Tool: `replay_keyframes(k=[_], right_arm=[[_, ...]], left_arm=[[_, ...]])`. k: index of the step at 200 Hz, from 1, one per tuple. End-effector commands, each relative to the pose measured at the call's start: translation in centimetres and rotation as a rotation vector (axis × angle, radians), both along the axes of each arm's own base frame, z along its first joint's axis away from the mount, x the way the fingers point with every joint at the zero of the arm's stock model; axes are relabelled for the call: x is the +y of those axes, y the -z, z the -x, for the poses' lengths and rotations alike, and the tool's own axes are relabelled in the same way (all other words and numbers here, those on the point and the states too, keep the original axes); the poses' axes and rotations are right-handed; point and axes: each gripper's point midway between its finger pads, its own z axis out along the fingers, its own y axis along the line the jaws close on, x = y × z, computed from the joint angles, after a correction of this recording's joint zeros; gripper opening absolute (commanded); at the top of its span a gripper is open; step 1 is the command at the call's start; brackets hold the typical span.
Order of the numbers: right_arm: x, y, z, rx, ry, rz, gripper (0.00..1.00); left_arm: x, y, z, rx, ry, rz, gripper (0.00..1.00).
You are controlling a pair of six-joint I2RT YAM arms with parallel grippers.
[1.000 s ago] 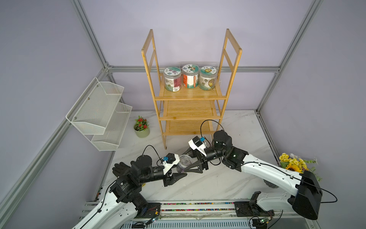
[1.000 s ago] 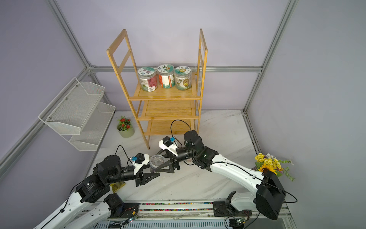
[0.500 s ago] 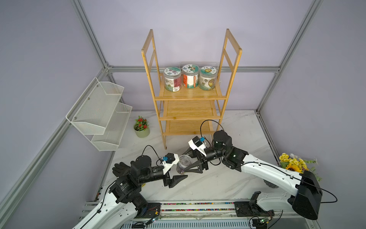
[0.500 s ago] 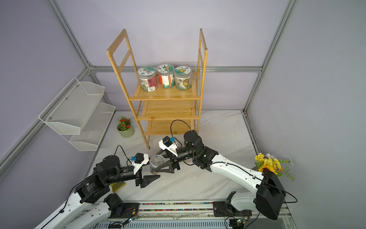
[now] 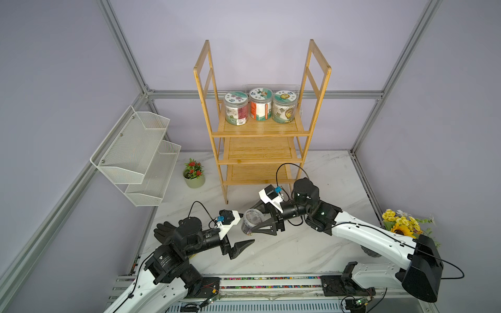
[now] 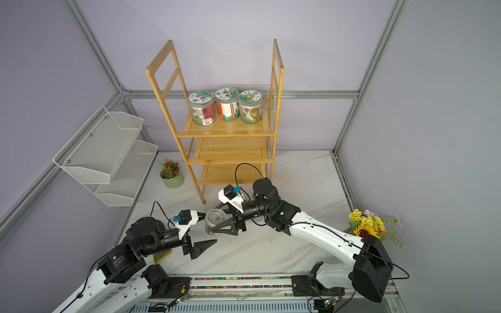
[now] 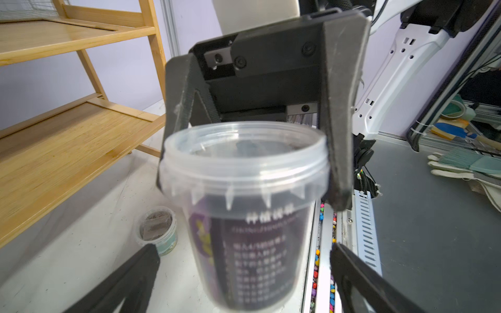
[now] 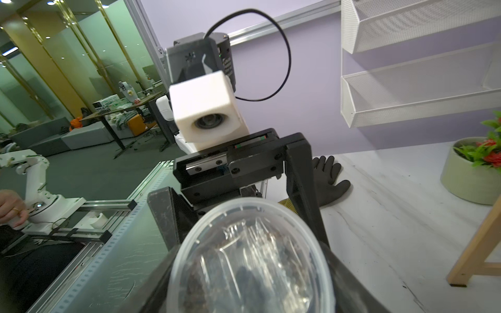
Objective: Place the seed container on the shelf
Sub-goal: Pick up the seed jar at the center of the board, then place the seed jar on the shelf.
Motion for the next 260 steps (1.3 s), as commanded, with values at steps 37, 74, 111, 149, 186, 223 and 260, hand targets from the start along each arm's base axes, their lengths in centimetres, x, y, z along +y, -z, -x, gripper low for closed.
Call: replay_keyframes(k=[37, 74, 111, 149, 186, 223, 260], right_arm=[[-1.8, -5.1, -3.4, -0.139, 0.308, -0.041, 0.38], [-3.8, -7.8, -7.8, -0.124, 0.610, -0.033, 0.39], [-4.9, -8.8, -12.2, -0.102, 0.847, 0.039, 0.38], [-5.7, -8.7, -16.6, -0.090, 1.079, 0.094, 0.37], [-5.9, -8.8, -19.0, -0.131, 1.221, 0.131, 0.38], [-6.1, -9.9, -20.1, -0.164, 1.282, 0.129, 0.38], [-6.6, -11.3, -20.3, -0.193, 1.306, 0.131, 0.37]], left_arm=[[4.6, -1.2, -2.6, -0.077, -0.309, 0.003, 1.00], [7.9, -1.8, -4.1, -0.093, -0.513, 0.004, 1.00], [9.3, -1.5, -5.6, -0.061, -0.642, -0.010, 1.00], [9.9, -0.2, -6.9, -0.032, -0.719, -0.084, 1.00], [10.6, 0.2, -7.1, -0.038, -0.758, -0.104, 1.00], [11.1, -0.2, -6.9, -0.057, -0.765, -0.094, 1.00], [11.2, -0.2, -6.8, -0.062, -0.769, -0.099, 1.00]])
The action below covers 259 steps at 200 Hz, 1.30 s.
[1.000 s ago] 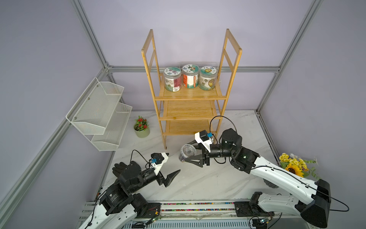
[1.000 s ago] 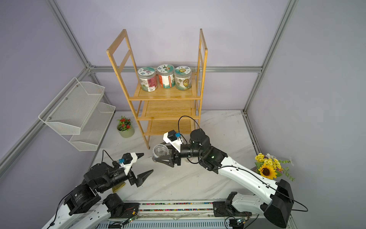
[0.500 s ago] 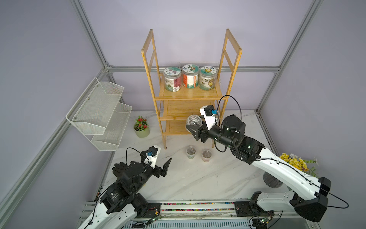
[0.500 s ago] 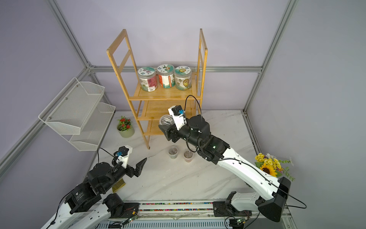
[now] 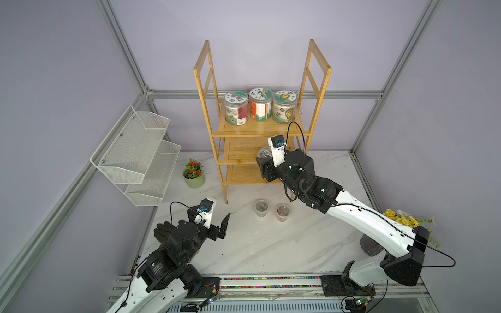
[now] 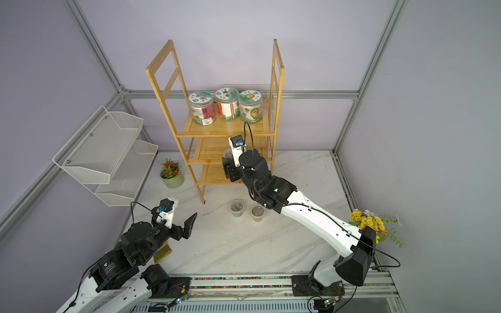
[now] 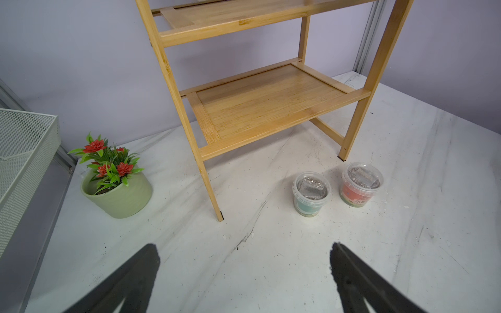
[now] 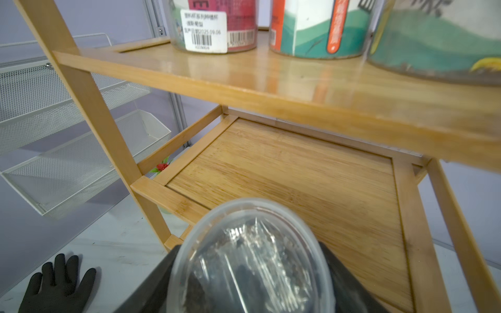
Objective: Place the seed container on the shelf
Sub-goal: Place the seed jar on the shelf.
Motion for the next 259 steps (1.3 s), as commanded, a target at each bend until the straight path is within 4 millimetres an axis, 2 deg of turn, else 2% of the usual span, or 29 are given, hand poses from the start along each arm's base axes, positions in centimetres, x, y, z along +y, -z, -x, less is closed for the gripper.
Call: replay_keyframes(k=[1, 71, 171, 259], right_arm=[[-1.0, -2.3, 0.0, -0.047, 0.045, 0.001, 0.38], [-2.7, -2.2, -1.6, -0.041, 0.077, 0.023, 0.40], [-4.9, 0.1, -5.5, 0.020, 0.104, 0.021, 0.41], [-6.0, 1.3, -7.7, 0.060, 0.108, 0.018, 0.42]], left_arm=[[0.4, -1.8, 0.1, -0.043, -0.016, 0.022, 1.00], [0.5, -1.6, 0.1, -0.035, -0.020, 0.014, 1.00], [0.3, -1.4, 0.2, -0.023, -0.008, 0.007, 1.00], [0.3, -1.3, 0.1, -0.019, -0.006, 0.001, 1.00]])
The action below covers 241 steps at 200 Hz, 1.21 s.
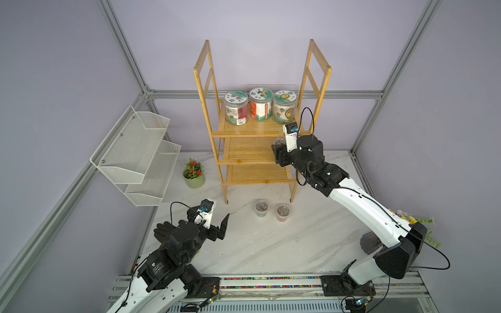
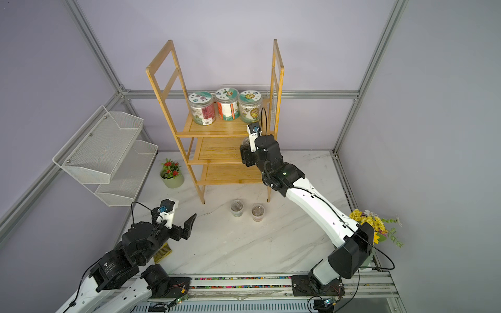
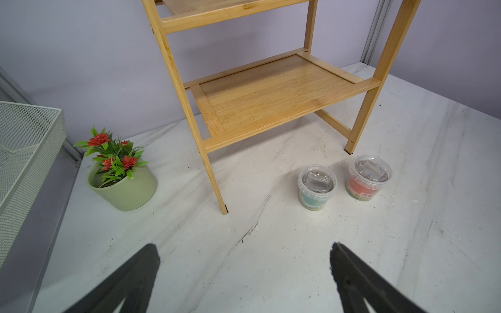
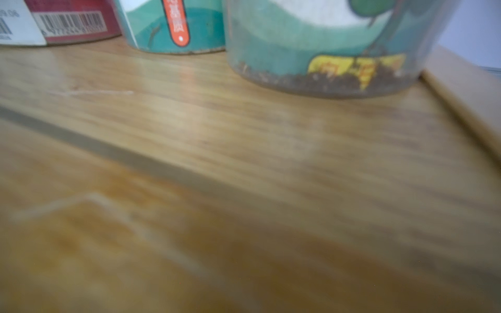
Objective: Place the seed container on the shelf
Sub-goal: Place the seed jar on the shelf.
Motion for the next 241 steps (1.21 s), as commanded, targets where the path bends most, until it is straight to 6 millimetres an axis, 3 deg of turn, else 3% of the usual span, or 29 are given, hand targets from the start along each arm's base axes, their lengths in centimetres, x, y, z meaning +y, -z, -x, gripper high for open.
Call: replay_keyframes(k=[1, 117, 241], right_arm=[[0.2, -0.4, -0.8, 0.005, -0.011, -0.026, 0.42], [-0.5, 1.4, -2.8, 0.059, -0.001, -0.032, 0.46], [-0.4, 4.0, -2.8, 0.142, -0.008, 0.016, 0.49]], left_arm=[[-0.1, -1.9, 0.1, -0.039, 0.008, 0.025, 1.00], [-0.3, -1.6, -0.1, -0.028, 0.013, 0.008, 1.00], [-0.7, -1.3, -0.3, -0.014, 0.022, -0.003, 1.00]])
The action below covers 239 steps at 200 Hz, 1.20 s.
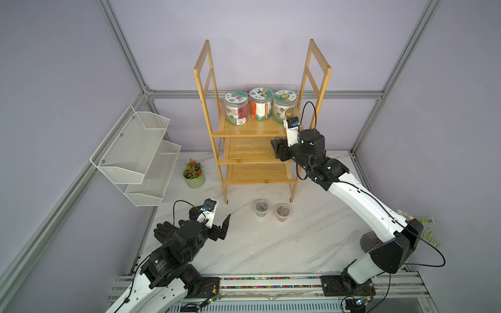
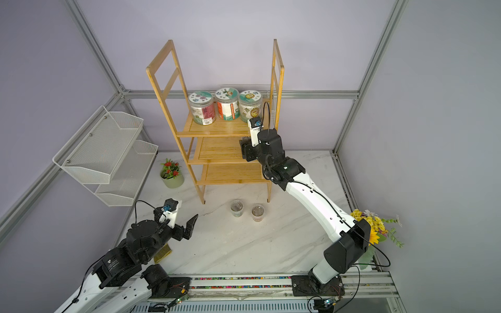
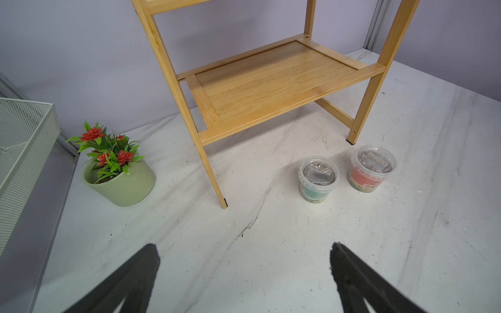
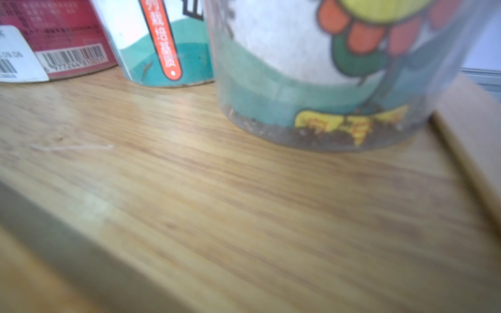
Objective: Place the seed container on the shelf
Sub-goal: Place the seed jar on the shelf.
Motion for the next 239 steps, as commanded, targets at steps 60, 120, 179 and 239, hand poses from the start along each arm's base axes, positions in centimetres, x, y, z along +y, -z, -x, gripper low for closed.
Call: replay_keyframes(k=[60, 120, 179, 239], right_arm=[[-0.9, 5.3, -1.2, 0.142, 0.044, 0.069, 0.49], [-1.3, 4.0, 0.3, 0.056, 0.038, 0.048, 0.48], [-0.9, 5.4, -0.2, 0.097, 0.034, 0.069, 0.52], [-0.3, 6.5, -0.6, 0.135, 0.021, 0.077, 0.56]], left_arm=[[-0.3, -2.2, 0.0, -0.046, 0.020, 0.030, 1.00], [-0.4, -2.2, 0.0, -0.043, 0.021, 0.029, 1.00], [-0.5, -2.0, -0.1, -0.039, 0.023, 0.025, 1.00], [-0.5, -2.0, 0.0, -0.039, 0.026, 0.025, 1.00]])
